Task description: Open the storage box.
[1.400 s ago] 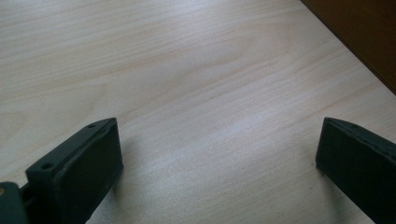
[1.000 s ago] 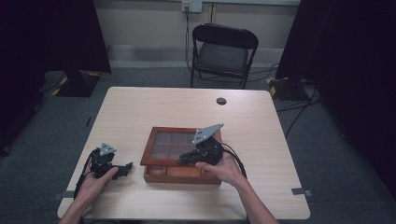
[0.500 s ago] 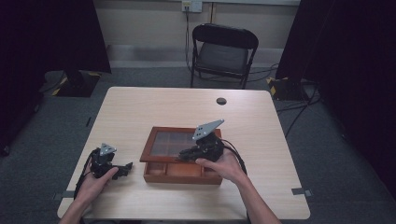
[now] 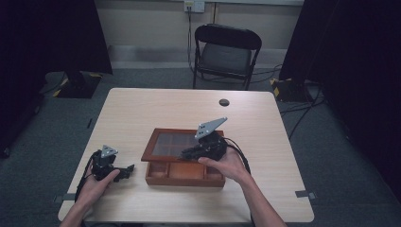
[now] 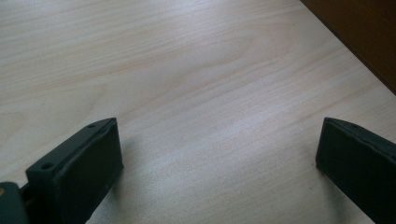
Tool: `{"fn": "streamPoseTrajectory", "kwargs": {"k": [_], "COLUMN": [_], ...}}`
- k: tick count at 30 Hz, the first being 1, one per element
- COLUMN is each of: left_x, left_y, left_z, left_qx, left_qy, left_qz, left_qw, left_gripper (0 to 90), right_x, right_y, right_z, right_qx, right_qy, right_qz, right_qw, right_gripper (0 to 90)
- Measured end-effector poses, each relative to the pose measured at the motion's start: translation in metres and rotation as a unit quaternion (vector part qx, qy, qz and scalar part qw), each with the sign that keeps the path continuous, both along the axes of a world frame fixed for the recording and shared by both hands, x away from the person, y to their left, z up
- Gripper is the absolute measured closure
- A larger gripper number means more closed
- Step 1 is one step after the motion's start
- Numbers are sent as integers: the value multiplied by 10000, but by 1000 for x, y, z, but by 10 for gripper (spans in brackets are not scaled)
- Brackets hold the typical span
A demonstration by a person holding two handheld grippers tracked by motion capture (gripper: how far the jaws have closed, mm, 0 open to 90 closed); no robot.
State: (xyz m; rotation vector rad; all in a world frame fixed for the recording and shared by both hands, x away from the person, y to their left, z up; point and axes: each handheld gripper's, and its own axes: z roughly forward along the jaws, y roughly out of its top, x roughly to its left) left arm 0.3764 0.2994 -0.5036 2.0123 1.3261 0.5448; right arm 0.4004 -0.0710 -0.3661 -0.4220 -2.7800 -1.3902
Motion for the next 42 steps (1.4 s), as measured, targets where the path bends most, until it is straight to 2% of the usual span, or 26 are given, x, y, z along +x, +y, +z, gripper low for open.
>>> {"fn": "streamPoseTrajectory", "kwargs": {"k": [42], "left_x": [0], "left_y": [0], "left_z": [0], "left_qx": [0], "left_qy": [1], "left_qz": [-1], "left_qw": [10000], "left_gripper": [0], "right_x": [11], "right_y": [-1], "right_z": [16], "right_qx": [-5], "right_qy": [-14], "right_qz": [19], "right_qw": [10000], "right_gripper": [830]}}
